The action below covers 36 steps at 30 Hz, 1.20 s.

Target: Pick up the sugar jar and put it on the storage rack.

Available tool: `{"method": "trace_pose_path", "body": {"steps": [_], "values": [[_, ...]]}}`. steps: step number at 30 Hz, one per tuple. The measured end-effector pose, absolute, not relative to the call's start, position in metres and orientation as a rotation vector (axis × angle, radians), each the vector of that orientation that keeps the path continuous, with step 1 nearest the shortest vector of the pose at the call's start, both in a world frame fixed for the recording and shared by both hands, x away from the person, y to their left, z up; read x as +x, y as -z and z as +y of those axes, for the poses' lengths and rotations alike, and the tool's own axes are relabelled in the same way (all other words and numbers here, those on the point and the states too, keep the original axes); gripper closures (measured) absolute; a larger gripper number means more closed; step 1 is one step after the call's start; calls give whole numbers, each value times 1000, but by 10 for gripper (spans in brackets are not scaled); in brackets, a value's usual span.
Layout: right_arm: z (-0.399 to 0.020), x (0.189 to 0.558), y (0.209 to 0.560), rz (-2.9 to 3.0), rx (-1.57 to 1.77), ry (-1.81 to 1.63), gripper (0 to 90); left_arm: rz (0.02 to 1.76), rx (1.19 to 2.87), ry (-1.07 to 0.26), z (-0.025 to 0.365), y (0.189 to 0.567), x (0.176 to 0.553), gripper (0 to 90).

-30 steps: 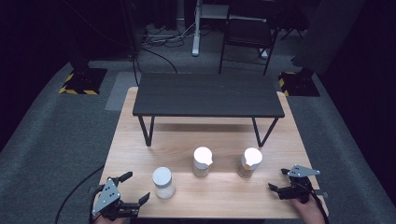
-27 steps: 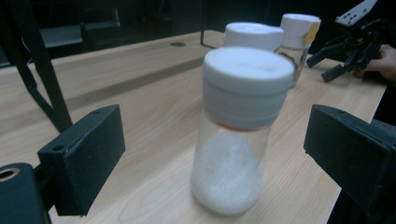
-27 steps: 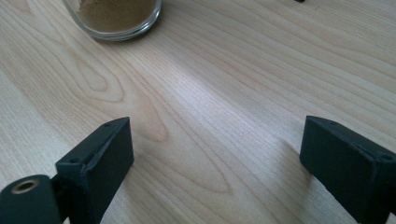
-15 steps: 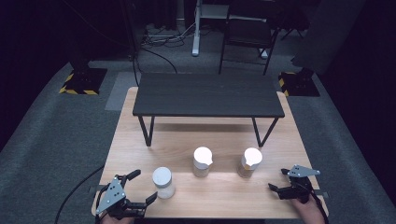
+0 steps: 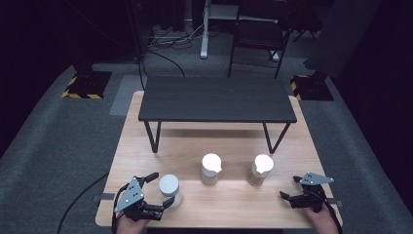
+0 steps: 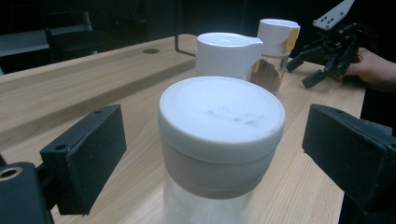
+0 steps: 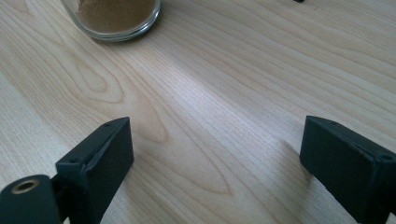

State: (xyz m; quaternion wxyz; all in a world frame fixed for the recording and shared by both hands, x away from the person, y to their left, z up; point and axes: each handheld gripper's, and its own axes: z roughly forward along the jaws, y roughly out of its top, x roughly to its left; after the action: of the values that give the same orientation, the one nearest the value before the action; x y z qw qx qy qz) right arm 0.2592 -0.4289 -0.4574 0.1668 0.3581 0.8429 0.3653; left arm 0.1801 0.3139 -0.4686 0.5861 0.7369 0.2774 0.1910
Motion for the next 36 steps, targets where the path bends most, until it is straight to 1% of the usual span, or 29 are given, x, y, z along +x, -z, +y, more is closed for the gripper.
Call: {"method": "trace_pose_path", "body": {"steps": [7, 12, 15, 19, 21, 22, 29, 32, 36], "values": [[-429, 259, 457, 2399, 1020, -1040, 95, 640, 1744, -427, 309, 468, 188, 85], [-429, 259, 457, 2398, 1022, -1039, 96, 655, 1767, -430, 304, 467, 190, 85], [-429, 259, 457, 2397, 1023, -1039, 97, 648, 1785, -433, 303, 467, 191, 151], [-429, 259, 457, 2394, 1024, -1040, 104, 626, 1805, -456, 302, 465, 189, 278], [-429, 258, 457, 2393, 1026, -1039, 104, 626, 1808, -471, 301, 464, 187, 324], [-429, 258, 457, 2393, 1026, -1039, 104, 625, 1809, -470, 301, 464, 188, 332], [-429, 258, 457, 2392, 1026, -1040, 104, 653, 1832, -458, 297, 455, 188, 338], [-429, 259, 458, 2393, 1026, -1041, 105, 675, 1825, -433, 297, 453, 190, 338], [-429, 259, 458, 2393, 1026, -1041, 105, 683, 1813, -437, 294, 447, 192, 338]]}}
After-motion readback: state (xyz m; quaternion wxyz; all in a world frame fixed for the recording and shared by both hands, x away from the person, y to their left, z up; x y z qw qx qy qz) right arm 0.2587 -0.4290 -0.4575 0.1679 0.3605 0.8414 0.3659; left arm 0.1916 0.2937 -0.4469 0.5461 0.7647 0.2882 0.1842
